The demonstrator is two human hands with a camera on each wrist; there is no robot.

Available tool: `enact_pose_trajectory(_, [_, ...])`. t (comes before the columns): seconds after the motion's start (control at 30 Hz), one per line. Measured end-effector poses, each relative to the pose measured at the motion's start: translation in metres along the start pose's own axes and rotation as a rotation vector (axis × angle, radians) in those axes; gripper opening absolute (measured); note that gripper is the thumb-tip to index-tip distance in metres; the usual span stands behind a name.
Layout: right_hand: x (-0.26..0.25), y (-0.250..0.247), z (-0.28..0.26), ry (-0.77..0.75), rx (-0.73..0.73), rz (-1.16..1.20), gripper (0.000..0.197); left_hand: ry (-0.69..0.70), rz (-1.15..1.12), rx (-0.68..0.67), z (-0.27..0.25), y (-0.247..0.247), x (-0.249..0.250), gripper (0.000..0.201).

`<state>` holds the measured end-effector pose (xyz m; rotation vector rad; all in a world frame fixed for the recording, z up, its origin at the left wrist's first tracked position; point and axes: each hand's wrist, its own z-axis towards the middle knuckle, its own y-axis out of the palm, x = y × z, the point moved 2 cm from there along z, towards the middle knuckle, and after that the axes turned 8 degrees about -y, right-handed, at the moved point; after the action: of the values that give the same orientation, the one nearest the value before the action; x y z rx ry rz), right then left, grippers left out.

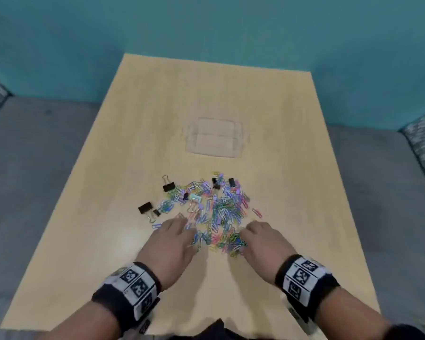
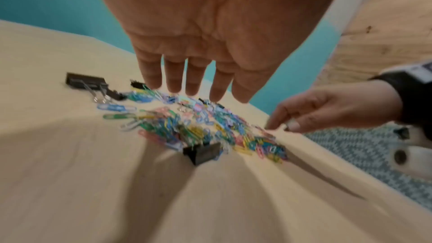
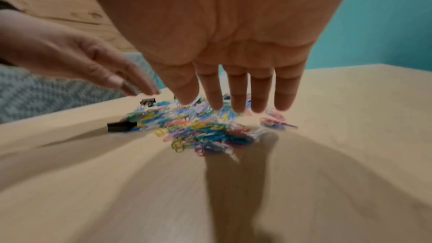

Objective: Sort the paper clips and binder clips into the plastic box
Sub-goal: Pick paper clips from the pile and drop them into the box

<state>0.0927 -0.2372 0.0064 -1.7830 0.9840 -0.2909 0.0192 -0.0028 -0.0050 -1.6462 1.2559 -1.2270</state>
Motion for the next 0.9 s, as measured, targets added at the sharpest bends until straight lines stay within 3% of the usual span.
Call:
enact_pose_trajectory(0.17, [-0.012, 0.006, 0.042, -0.088, 0.161, -0.059, 0.036, -0.109, 0.067, 0.072, 0.036, 0.018, 0.007, 0.058])
enact_pose_trajectory(0.27, [-0.016, 0.006, 0.063, -0.108, 0.185, -0.103, 0.049, -0.063, 0.162, 0.062, 0.048, 0.028, 0.003, 0.067])
enact_pose_trajectory(0.4, [-0.011, 0.008, 0.087, -0.153, 0.056, -0.142, 0.066, -0.002, 0.237, -0.011, 0.061, 0.032, -0.001, 0.075])
enact_pose_trajectory(0.6, [0.008, 0.007, 0.076, -0.077, 0.09, -0.027, 0.075, -0.025, 0.199, -0.04, 0.058, 0.026, -0.016, 0.083])
enact_pose_trajectory(0.8, [0.048, -0.003, 0.032, 0.233, 0.41, 0.351, 0.063, -0.058, 0.038, 0.009, 0.05, 0.012, -0.012, 0.074])
enact_pose_trajectory(0.9, [0.045, 0.003, 0.019, 0.253, 0.322, 0.345, 0.066, -0.016, 0.006, 0.021, 0.055, 0.009, 0.009, 0.057])
